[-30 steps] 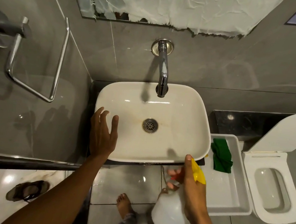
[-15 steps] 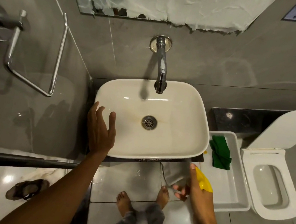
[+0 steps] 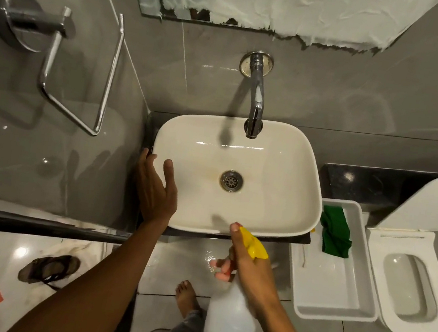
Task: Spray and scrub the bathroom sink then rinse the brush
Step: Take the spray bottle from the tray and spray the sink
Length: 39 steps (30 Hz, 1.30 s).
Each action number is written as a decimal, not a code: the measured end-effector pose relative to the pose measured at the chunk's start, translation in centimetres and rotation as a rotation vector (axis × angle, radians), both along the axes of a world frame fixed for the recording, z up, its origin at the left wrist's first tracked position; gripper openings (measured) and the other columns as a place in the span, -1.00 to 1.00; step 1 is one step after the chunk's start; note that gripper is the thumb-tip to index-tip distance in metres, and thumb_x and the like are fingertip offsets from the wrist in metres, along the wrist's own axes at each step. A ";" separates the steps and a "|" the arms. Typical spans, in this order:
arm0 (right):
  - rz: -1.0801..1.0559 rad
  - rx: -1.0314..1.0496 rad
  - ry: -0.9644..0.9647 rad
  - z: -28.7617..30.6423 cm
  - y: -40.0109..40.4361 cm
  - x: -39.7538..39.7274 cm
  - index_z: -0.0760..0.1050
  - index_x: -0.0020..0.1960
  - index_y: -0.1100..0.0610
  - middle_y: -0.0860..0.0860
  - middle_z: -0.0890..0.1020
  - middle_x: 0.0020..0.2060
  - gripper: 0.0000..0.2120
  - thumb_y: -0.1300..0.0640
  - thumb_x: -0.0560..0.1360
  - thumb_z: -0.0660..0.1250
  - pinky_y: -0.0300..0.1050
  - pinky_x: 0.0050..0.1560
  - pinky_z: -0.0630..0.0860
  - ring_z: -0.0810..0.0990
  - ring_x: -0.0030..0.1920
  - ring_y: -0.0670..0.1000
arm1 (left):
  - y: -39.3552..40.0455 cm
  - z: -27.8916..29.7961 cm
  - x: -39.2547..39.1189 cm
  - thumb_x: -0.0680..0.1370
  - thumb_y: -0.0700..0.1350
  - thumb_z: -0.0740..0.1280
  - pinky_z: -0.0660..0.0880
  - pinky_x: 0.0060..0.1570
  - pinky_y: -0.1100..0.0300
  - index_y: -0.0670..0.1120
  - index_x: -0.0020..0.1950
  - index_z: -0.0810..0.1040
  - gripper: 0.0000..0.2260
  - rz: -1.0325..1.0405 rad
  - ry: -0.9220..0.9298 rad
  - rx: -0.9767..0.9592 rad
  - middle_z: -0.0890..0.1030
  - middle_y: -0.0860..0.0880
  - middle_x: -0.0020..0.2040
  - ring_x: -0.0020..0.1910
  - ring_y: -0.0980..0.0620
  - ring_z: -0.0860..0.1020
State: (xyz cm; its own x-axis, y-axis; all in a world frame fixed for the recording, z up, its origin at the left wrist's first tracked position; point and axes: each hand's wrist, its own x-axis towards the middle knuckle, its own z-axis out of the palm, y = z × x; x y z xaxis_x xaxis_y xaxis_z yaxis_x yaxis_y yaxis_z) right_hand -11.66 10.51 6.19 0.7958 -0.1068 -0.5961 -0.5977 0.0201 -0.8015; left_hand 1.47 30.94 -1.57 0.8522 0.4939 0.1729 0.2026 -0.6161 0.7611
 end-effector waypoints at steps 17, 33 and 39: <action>-0.368 -0.055 -0.108 1.3 -8.9 0.2 0.50 -0.13 0.24 0.27 0.69 -0.25 -0.39 -0.36 0.56 0.35 0.15 -0.26 0.68 0.79 -0.20 0.24 | 0.0 0.0 0.0 0.72 0.19 0.19 0.44 0.48 -0.08 -0.20 0.42 0.51 -0.49 -0.039 0.007 0.064 0.51 -0.21 0.50 0.47 -0.22 0.50; -0.369 -0.130 -0.026 -3.3 -13.0 -7.6 0.66 -0.13 -0.01 0.17 0.80 -0.06 -0.50 -0.46 0.51 0.35 0.15 0.02 0.73 0.81 0.05 0.12 | -0.3 0.3 0.0 0.70 0.20 0.26 0.53 0.38 -0.18 -0.19 0.37 0.54 -0.51 -0.080 0.057 0.128 0.55 -0.21 0.42 0.40 -0.22 0.54; -0.490 -0.228 -0.054 -6.8 -17.5 -7.9 0.42 0.32 -0.53 -0.18 0.77 0.14 -0.57 -0.52 0.48 0.31 0.25 0.43 0.51 0.70 0.27 -0.02 | -0.7 0.5 -0.2 0.70 0.17 0.27 0.50 0.40 -0.16 -0.21 0.36 0.54 -0.53 -0.093 0.075 0.185 0.56 -0.23 0.41 0.40 -0.24 0.53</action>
